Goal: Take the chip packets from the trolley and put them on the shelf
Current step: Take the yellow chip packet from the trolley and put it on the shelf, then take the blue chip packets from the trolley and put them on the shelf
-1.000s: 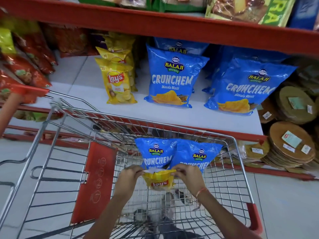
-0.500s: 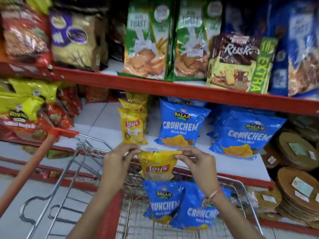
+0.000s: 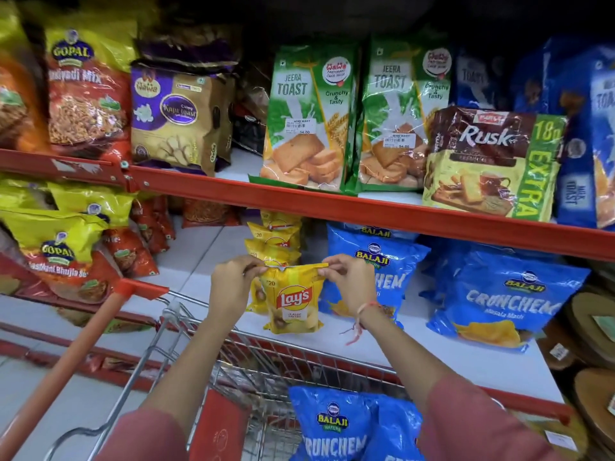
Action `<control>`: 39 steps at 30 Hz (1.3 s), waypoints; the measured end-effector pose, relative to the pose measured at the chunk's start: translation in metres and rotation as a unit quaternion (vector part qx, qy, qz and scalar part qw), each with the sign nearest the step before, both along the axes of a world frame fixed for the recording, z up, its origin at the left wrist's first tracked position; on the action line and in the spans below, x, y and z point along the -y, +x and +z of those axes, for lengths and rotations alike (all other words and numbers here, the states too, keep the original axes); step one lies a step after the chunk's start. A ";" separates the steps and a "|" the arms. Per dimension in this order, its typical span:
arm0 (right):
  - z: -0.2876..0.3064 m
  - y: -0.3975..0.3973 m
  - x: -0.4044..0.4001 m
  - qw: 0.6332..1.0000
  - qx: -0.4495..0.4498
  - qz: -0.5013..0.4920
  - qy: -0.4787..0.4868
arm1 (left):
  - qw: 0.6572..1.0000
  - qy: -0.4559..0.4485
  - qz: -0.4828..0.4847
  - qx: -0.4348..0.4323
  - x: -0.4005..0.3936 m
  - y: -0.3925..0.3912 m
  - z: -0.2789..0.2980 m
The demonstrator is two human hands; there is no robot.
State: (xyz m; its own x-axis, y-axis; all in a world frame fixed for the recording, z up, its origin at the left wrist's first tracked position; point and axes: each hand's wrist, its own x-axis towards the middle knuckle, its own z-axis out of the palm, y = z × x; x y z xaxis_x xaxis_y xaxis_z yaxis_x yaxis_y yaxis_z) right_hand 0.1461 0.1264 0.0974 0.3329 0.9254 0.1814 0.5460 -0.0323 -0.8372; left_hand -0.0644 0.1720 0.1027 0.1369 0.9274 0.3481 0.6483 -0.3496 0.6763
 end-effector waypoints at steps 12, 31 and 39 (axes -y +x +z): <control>-0.029 0.010 0.015 0.998 -0.021 0.037 -0.050 | 0.997 0.025 0.043 -0.056 0.007 0.010 -0.033; -0.143 0.147 0.225 0.924 0.224 -0.005 -0.311 | 0.949 -0.157 -0.238 -0.133 0.158 0.134 -0.134; -0.171 0.174 0.241 0.835 0.336 0.091 -0.426 | 0.899 -0.316 -0.231 -0.196 0.170 0.175 -0.170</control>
State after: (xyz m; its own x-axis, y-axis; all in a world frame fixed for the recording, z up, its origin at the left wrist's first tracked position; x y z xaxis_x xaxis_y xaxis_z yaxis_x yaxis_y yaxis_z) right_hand 0.3199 -0.1143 -0.0737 0.2602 0.8379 -0.4799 0.9443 -0.3244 -0.0544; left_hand 0.1102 0.0020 -0.0673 0.5559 0.7357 -0.3868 0.7642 -0.2692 0.5862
